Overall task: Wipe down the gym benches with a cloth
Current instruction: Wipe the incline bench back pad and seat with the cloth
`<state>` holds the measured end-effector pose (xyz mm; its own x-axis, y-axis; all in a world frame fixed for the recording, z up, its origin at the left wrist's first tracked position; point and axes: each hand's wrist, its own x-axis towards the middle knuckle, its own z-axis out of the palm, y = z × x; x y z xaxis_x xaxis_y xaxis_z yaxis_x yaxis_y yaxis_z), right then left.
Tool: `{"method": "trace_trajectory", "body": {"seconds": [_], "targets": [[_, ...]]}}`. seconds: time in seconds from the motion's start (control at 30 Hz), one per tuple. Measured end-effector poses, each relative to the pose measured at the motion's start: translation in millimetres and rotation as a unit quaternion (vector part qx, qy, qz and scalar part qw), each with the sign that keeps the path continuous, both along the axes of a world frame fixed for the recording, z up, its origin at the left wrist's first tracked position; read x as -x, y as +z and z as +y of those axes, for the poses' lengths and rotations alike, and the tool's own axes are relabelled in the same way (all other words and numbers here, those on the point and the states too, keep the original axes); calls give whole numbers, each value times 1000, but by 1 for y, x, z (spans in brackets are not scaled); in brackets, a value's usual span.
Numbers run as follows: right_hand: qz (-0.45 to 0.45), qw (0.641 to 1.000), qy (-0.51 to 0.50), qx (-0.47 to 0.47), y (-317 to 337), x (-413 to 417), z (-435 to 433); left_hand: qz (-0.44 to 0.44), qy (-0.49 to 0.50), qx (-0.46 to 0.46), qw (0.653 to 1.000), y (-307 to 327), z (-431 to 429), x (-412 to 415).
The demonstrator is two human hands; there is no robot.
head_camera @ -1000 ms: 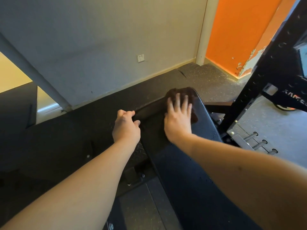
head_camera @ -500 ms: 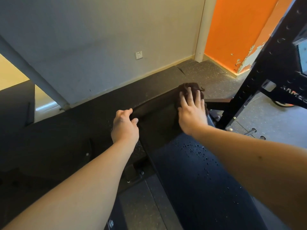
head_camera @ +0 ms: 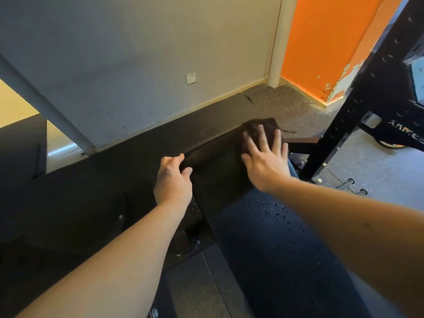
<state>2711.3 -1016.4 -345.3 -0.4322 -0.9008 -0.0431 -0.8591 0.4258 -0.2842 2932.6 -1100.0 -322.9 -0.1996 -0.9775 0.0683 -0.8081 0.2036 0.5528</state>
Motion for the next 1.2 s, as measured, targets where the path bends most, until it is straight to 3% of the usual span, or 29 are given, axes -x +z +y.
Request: {"method": "trace_trajectory", "body": {"seconds": [0.1, 0.2, 0.3, 0.4, 0.53, 0.7, 0.83, 0.93, 1.03, 1.2], "targets": [[-59, 997, -53, -2, 0, -10, -16, 4, 3, 2, 1000, -1, 0, 0], [-45, 995, -69, 51, -6, -43, -24, -1, -1, 2, 1000, 0, 1, -1], [23, 993, 37, 111, -17, -93, -2, -8, -14, 4, 1000, -1, 0, -4], [66, 982, 153, 88, -35, -132, 27, -17, -24, 18, 999, -4, 1, -7], [105, 971, 203, 71, -29, -96, 29, -26, -27, 26, 999, -7, 2, -6], [5, 999, -39, 38, -18, -9, 12, -51, -35, 42, 997, -10, 0, -6], [-25, 996, -69, 52, -19, -27, 3, -85, -51, 56, 993, -13, 5, -6], [16, 996, -6, 91, -31, -78, 23, -131, -82, 53, 987, -13, 8, -12], [46, 990, 113, 71, -45, -125, 53, -184, -112, 37, 976, -8, 10, -17], [73, 976, 196, 56, -35, -80, 52, -218, -118, 6, 969, -1, 13, -14]]}}
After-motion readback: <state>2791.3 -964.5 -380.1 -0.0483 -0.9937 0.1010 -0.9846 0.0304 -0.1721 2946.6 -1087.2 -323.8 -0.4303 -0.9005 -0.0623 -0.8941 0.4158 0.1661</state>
